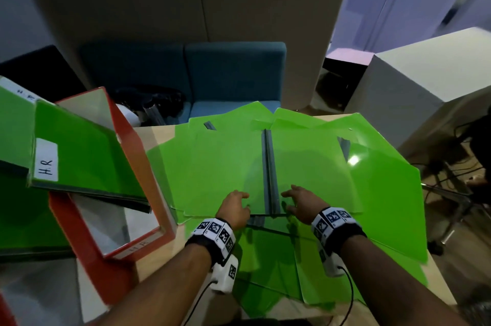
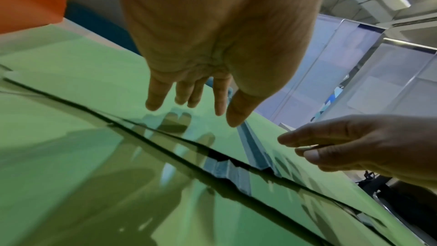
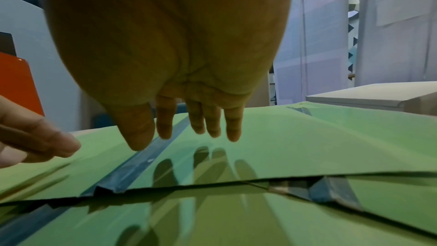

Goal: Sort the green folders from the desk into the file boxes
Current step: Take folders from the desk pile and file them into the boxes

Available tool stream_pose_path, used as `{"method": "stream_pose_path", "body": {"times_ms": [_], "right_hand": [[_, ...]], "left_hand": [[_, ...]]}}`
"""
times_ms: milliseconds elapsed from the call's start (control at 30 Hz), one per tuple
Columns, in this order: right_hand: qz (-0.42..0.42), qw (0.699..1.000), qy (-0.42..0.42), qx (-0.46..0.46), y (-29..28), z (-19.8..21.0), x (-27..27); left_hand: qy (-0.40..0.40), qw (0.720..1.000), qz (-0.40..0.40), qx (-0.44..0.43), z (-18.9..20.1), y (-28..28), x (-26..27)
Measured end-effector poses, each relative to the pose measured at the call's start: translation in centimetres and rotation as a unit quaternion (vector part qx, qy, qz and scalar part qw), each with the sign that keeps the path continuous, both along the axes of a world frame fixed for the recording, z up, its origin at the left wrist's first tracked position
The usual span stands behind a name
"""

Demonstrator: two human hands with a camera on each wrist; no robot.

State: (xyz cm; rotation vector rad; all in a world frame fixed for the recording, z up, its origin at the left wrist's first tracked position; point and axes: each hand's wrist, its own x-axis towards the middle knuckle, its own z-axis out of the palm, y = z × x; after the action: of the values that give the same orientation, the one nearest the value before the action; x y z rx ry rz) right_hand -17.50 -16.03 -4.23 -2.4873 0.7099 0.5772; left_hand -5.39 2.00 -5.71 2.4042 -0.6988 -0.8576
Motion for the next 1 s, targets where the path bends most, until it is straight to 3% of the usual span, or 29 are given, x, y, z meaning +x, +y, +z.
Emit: {"method": "stream_pose_path", "body": {"times_ms": [167,367,467,567,1000], "right_hand": [[-0.054,0.997,0.005,-0.058,-2.2,-1.9,-1.0],[-0.170,0.980,0.046,-0.095,-6.1,-2.7,-3.8],[-0.156,0.984,0.060,-0.064,-6.4,-3.9,-4.6],[-0.118,0.986,0.091,-0.079,-5.9,-4.5,-5.3],[-0.052,0.986,0.112,-0.110,-3.7,-3.9,-6.2]], "left_hand": [[-0.022,0.998,0.057,0.018,-1.6,0.7,0.7],[-0.049,0.986,0.115,0.111,-2.2,2.8,3.2],[-0.020,0.989,0.061,0.133,-2.9,3.3,2.7],[-0.078,0.981,-0.018,0.178,-3.3,3.8,1.7],[-0.140,0.968,-0.080,0.194,-1.9,4.9,1.9]]}}
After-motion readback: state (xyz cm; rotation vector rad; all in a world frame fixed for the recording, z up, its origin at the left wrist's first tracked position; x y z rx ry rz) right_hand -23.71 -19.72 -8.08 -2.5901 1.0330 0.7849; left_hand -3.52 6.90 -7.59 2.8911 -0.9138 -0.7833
